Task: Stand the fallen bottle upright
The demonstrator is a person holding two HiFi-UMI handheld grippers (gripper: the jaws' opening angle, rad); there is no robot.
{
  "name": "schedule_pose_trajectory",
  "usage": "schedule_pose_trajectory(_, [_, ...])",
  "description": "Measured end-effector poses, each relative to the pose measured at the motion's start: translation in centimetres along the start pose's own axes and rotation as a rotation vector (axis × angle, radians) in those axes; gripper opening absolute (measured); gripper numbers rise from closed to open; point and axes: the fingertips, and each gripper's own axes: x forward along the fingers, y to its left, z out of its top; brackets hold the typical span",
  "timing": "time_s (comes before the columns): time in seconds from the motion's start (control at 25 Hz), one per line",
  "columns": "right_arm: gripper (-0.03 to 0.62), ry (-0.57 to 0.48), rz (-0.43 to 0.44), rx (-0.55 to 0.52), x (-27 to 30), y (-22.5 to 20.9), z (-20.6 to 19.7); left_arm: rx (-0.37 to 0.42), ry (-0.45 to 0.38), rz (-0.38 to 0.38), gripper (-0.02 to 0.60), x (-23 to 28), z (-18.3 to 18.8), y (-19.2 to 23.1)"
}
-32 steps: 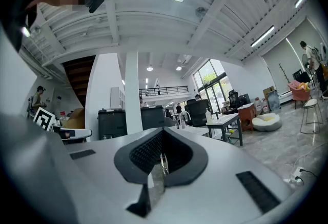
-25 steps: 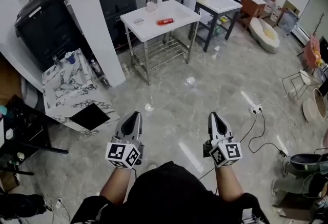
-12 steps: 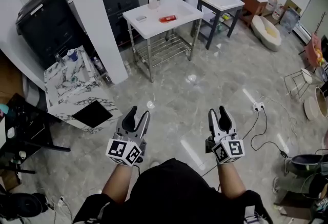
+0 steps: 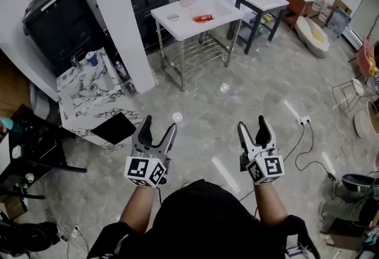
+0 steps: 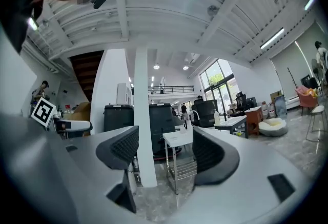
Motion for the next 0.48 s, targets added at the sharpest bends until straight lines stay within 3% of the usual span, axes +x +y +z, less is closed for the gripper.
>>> schedule_pose_trajectory(0.12, [0.317, 0.024, 0.026, -0.056, 0.9, 2.9, 0.2, 0.001, 0.009, -0.011, 0.353, -0.4, 0.4, 1.3])
schedule_pose_trajectory(0.24, [0.317, 0.032, 0.047, -0.035, 1.6, 4.7, -0.3, -0.01, 0.011, -0.026, 0.354, -0.7, 0.4, 2.3])
schedule_pose_trajectory(0.48, [0.316, 0.063, 0.063, -0.033, 4.0, 4.4, -0.8, -0.021, 0.016, -0.043, 0.356, 0.6, 0.3, 3.2])
